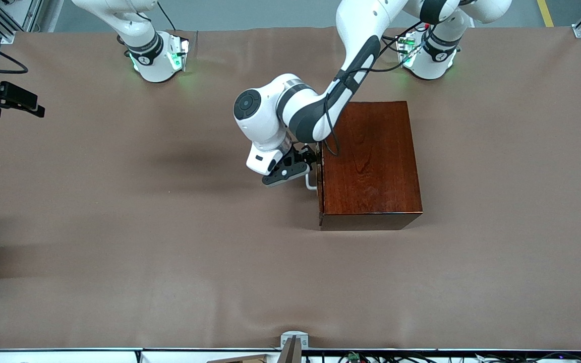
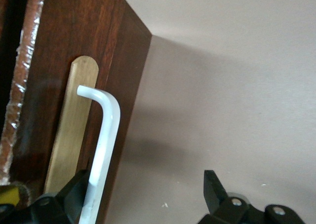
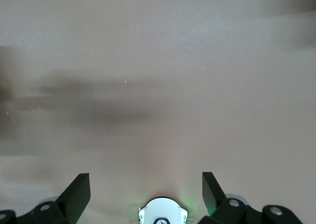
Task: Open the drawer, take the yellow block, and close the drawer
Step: 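Pull the handle outward with the left gripper to slide the drawer open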
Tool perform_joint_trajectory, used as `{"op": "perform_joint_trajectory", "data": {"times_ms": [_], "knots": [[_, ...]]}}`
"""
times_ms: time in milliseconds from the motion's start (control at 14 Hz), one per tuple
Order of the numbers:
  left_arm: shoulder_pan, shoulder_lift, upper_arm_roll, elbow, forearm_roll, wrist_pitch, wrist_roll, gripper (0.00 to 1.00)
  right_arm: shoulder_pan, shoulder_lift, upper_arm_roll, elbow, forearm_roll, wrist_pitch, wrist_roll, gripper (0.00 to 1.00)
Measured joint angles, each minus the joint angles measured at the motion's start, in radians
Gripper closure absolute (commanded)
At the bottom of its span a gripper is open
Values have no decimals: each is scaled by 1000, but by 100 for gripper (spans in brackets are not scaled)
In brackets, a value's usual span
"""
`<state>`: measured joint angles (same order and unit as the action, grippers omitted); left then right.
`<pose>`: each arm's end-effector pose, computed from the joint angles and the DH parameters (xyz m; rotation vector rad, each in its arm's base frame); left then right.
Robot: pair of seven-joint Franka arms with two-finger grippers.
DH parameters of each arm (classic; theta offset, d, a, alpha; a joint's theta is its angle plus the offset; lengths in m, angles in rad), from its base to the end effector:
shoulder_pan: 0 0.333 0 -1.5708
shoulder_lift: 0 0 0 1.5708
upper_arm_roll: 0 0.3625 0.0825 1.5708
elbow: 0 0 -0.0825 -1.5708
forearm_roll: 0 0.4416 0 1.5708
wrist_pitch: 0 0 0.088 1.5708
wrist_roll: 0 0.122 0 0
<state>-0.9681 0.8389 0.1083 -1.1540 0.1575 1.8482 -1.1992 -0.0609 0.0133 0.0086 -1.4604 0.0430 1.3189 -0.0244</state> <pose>0.5346 -0.6372 0.2796 -2.8737 -0.3687 -0.1837 0.5865 -0.0247 0.6853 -3.0840 0.0315 0.2365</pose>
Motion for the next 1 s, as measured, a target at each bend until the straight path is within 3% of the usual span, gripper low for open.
{"op": "perform_joint_trajectory", "data": {"times_ms": [1000], "knots": [[-3,1,-53,-1,-37,212,-106,0,0,1,1,0,0,0,0,0]]}}
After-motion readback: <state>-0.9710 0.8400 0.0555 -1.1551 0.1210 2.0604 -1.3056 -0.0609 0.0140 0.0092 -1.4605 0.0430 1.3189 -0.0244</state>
